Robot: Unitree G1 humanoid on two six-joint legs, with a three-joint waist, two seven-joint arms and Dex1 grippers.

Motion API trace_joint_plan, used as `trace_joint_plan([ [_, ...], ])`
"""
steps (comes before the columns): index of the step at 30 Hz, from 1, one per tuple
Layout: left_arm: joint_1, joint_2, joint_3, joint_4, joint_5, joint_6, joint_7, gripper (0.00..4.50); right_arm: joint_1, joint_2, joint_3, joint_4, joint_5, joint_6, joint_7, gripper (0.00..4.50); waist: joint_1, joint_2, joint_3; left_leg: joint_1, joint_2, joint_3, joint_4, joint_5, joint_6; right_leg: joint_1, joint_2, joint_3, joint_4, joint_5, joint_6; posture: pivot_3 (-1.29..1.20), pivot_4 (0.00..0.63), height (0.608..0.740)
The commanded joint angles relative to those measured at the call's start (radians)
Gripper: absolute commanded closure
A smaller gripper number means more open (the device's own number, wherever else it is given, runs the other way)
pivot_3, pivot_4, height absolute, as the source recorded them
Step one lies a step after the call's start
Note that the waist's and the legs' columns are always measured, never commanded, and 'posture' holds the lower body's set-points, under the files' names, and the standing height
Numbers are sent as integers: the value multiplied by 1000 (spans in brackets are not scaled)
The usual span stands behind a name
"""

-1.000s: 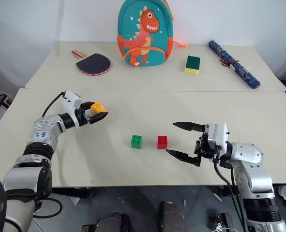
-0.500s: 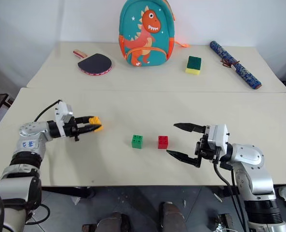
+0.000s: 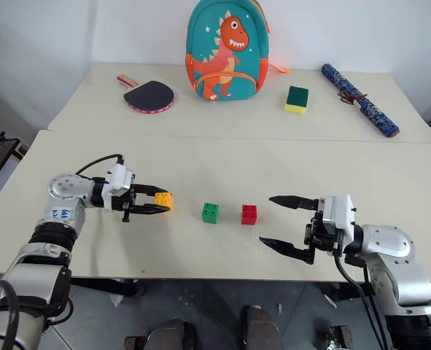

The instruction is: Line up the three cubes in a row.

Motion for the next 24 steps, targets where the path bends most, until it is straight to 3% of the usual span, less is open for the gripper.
trace_joint_plan([
  [1,-10,4,-28,-6,-17,3,-112,2953,7,-12,-29,-40,22,3,-5,0,0,0,0,0,0,0,0,0,0,0,0,0,0,0,0,0,150,740],
  [3,-8,3,-43,-20,-27,31,-112,2953,10,-13,-28,-35,20,5,-2,0,1,0,0,0,0,0,1,0,0,0,0,0,1,0,0,0,150,740],
  [9,-11,-1,-34,-10,-12,16,-87,1153,-10,-6,-11,-6,11,2,7,0,3,0,0,-1,0,-1,1,0,0,0,0,0,1,0,0,0,150,740],
  [13,38,48,11,-93,-50,36,-66,47,-39,-11,5,18,15,10,35,0,-2,0,0,-1,0,-1,1,0,0,0,0,0,1,0,0,0,150,740],
  [19,237,226,146,-385,-143,224,19,47,-130,-119,12,99,3,46,163,0,-23,1,1,0,2,-1,1,0,0,-1,0,0,1,0,0,0,150,740],
  [24,349,317,236,-595,-191,343,74,47,-210,-222,52,158,-54,76,224,0,-17,1,1,0,1,-1,2,-1,1,0,-1,0,2,0,0,0,150,740],
])
